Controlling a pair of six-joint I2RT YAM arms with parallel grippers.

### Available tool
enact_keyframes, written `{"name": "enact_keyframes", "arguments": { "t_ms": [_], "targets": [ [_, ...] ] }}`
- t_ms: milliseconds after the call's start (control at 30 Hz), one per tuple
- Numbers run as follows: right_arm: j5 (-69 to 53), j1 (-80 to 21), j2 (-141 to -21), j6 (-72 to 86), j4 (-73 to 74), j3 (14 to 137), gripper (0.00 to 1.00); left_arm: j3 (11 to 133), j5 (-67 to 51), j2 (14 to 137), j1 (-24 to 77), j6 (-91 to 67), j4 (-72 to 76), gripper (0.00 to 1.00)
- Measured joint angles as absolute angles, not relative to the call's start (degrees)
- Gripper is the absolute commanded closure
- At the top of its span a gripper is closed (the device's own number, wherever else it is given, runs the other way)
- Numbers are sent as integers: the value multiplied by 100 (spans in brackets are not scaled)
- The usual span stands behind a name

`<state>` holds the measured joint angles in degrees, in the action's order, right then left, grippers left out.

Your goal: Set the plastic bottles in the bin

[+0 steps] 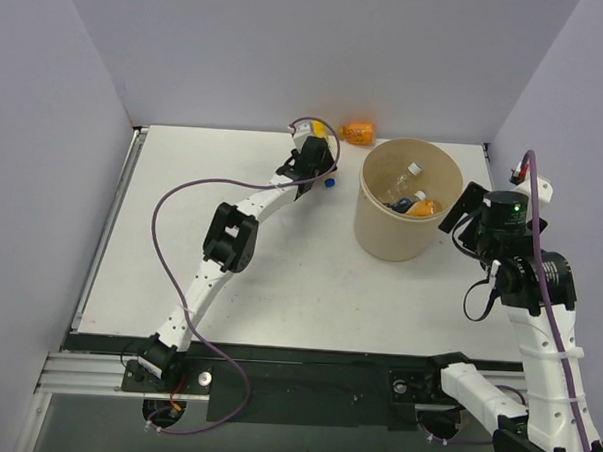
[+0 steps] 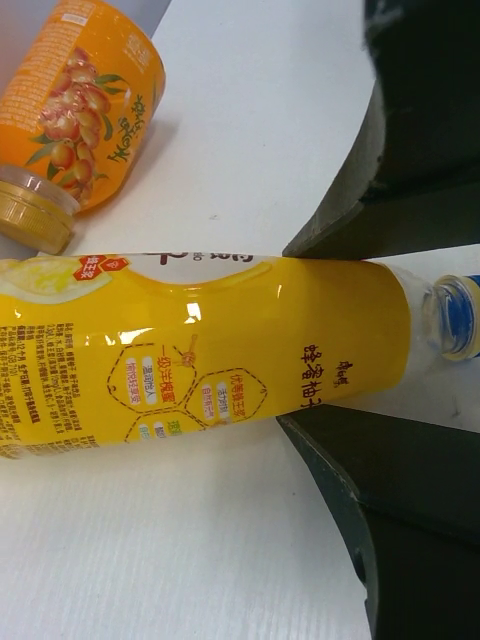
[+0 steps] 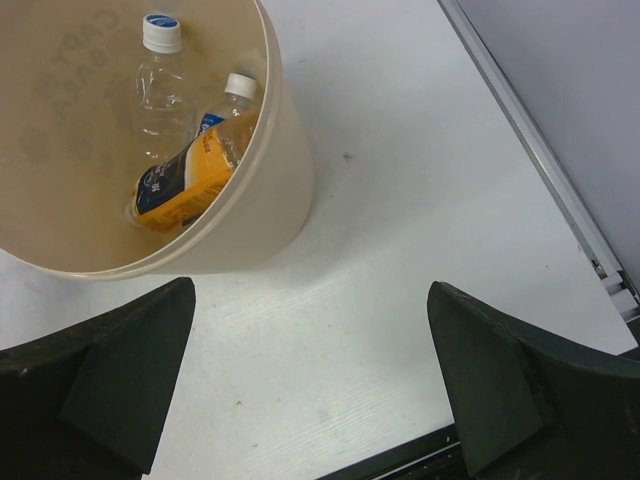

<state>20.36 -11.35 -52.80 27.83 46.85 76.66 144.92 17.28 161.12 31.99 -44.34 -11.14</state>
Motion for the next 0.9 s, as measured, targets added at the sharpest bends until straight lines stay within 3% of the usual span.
{"name": "enact_keyframes", "arguments": {
  "t_ms": [233,533,733,900],
  "targets": [
    [1903,-1135,-5321,2829,4563,7640,5,12591,1782,14993,3210,-4099,-587,63],
    [1638,-1135,-5142,2980,4335,7325,5,9548,1568,12151,3192,-3063,314,67],
    [1570,-1135,-4705,3105,4300,7227,5,8941,648,10556,3127,-2720,1214,69],
    [1564,-1135,-4252,3173,4399,7218,5,8960,-217,10049,3205,-2711,1959,72]
  ]
}}
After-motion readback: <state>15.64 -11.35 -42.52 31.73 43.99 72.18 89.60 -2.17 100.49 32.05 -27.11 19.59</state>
